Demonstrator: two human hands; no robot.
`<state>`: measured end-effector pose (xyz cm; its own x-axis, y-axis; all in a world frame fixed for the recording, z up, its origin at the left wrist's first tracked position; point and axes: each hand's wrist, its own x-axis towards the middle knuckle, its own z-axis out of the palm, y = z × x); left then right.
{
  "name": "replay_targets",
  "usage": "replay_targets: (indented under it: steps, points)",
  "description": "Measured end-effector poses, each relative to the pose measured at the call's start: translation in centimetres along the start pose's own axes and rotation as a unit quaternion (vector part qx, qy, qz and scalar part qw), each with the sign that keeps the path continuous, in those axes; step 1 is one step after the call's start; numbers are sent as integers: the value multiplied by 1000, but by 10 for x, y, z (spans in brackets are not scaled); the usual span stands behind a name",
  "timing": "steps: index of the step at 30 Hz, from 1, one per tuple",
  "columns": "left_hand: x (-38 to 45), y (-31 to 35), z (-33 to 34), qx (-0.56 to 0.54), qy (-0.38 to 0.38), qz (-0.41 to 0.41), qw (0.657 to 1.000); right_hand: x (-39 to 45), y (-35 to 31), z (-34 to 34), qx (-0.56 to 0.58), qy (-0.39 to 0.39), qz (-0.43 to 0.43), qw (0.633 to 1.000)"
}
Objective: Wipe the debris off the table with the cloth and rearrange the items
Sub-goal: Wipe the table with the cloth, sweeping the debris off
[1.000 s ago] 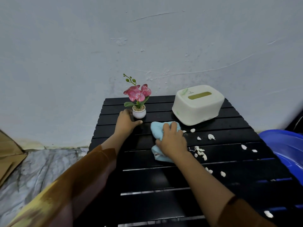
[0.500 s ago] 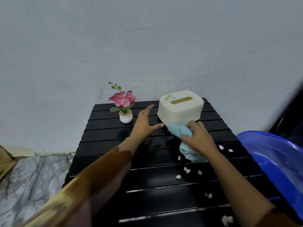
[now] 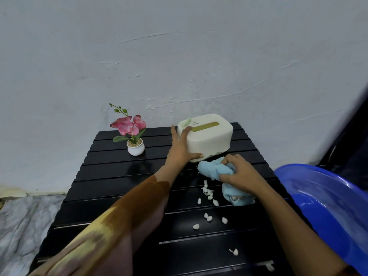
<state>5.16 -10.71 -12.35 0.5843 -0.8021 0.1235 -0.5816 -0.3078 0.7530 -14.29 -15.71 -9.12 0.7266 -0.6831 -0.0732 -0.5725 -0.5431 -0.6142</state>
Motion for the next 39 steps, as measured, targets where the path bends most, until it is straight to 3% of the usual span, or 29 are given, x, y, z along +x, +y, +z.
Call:
replay_targets:
  steps: [10,18,21,24,27,34,39]
  points:
    - [16,-2,-11,-98,58,51,992,10,-10,1,28,-20,-47,998]
    - [52,26,-94,-42,60,105,992,61,-64,41,39,20,-43,998]
    - [60,33,-119,-34,55,124,990,92,-89,74,-50,-5,-41,998]
    - [65,33,-136,-26,58,139,988,114,-95,109,-221,-61,-74,970]
    - [71,32,-145,-26,57,154,986,134,-89,124,-279,-46,-83,956]
    - [74,33,-144,-45,60,164,984,150,-69,112,-239,32,-14,970]
    - [70,29,-146,-58,56,166,983,134,-38,79,-227,101,87,965]
